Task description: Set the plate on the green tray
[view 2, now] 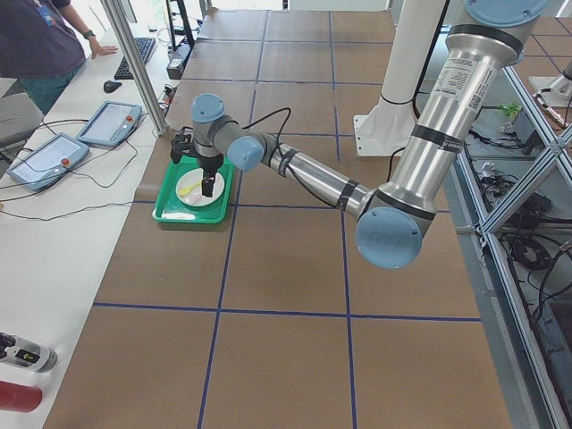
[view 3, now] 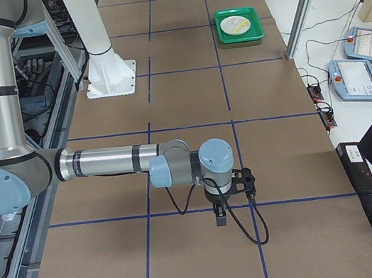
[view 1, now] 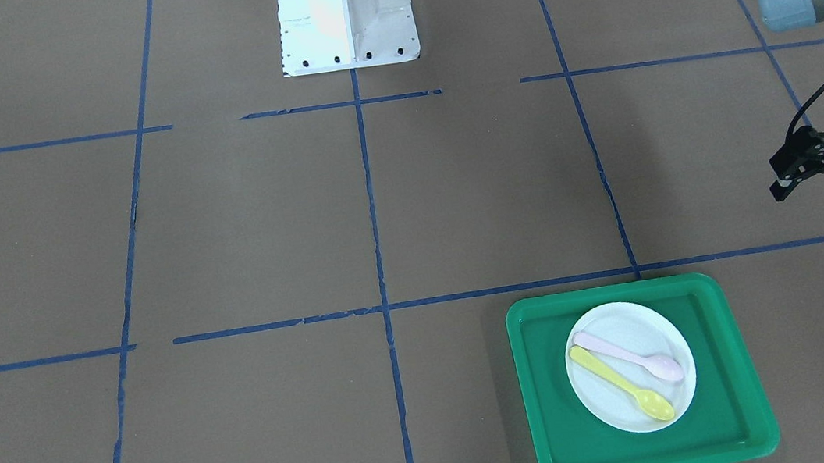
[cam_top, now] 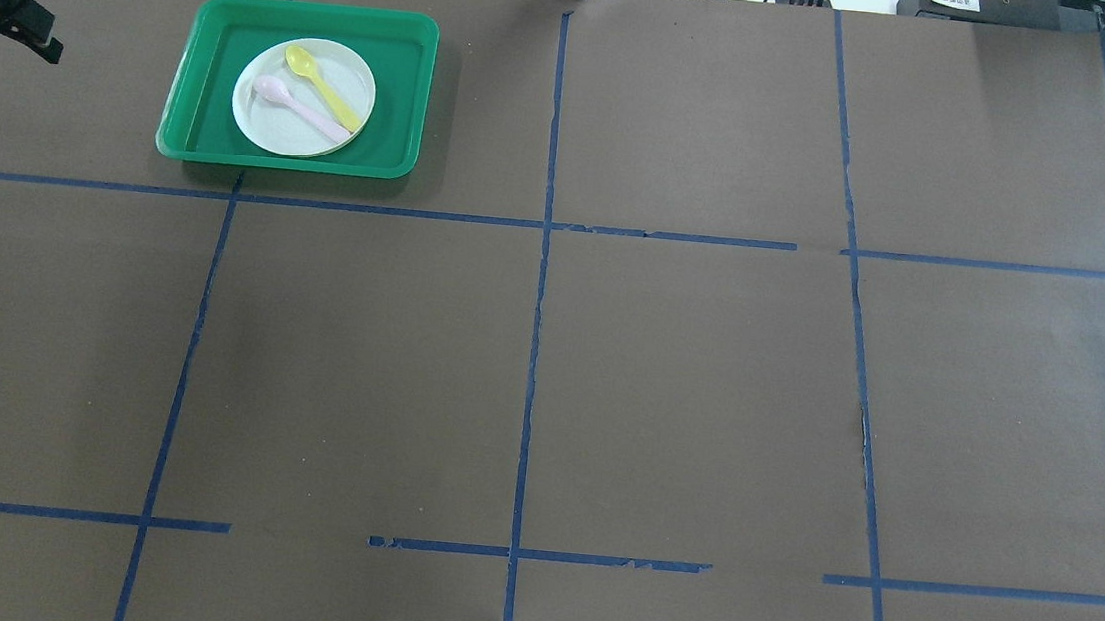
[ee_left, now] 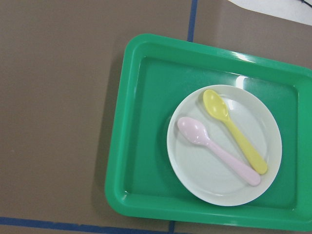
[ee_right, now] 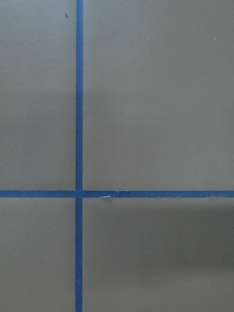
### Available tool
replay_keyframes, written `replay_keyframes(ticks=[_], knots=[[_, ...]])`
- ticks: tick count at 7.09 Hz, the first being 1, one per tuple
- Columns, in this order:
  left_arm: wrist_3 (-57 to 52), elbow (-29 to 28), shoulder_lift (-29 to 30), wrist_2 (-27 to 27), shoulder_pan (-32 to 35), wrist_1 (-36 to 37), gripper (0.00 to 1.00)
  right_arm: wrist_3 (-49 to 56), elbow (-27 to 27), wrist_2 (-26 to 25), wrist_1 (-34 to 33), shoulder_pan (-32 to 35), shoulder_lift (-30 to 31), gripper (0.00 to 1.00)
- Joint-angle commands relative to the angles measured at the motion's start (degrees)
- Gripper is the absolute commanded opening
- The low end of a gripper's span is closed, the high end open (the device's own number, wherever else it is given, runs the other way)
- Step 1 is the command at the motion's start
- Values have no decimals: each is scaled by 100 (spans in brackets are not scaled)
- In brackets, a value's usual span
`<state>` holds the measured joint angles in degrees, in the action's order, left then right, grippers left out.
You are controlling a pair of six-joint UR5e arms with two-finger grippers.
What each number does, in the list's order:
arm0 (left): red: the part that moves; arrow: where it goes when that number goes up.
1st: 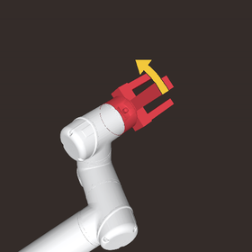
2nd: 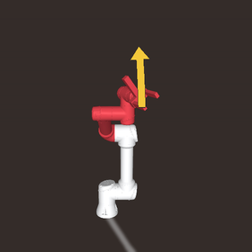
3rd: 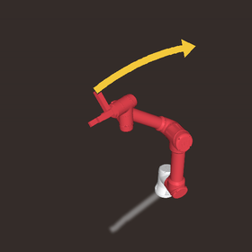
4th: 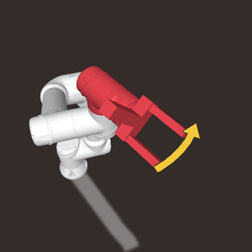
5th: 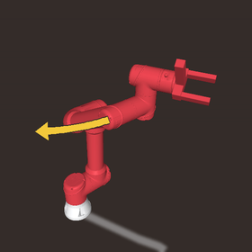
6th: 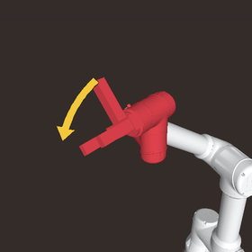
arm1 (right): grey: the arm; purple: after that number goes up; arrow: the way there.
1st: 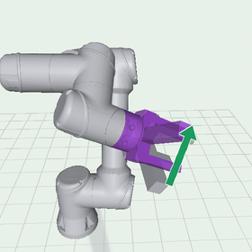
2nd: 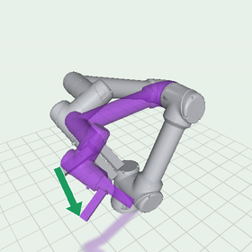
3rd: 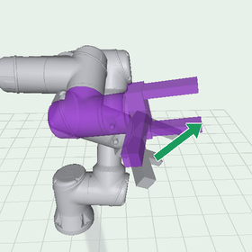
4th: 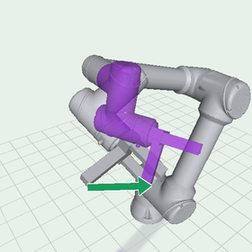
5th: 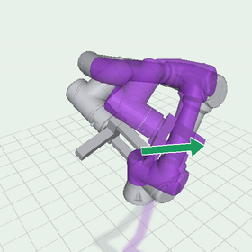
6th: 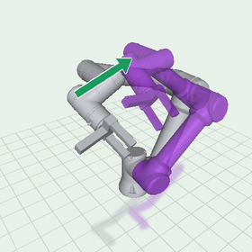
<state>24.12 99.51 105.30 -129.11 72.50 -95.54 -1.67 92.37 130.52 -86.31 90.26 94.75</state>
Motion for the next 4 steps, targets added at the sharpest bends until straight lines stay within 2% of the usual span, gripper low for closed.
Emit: replay_keyframes(ticks=[1,2,4], knots=[[-1659,42,-744,-52,743,114,100,0,0,0,0,0,0,100],[-1813,16,-1175,-70,1105,123,100,0,0,0,0,0,0,100],[-1823,-229,-1931,-612,1449,105,100,0,0,0,0,0,0,100]])
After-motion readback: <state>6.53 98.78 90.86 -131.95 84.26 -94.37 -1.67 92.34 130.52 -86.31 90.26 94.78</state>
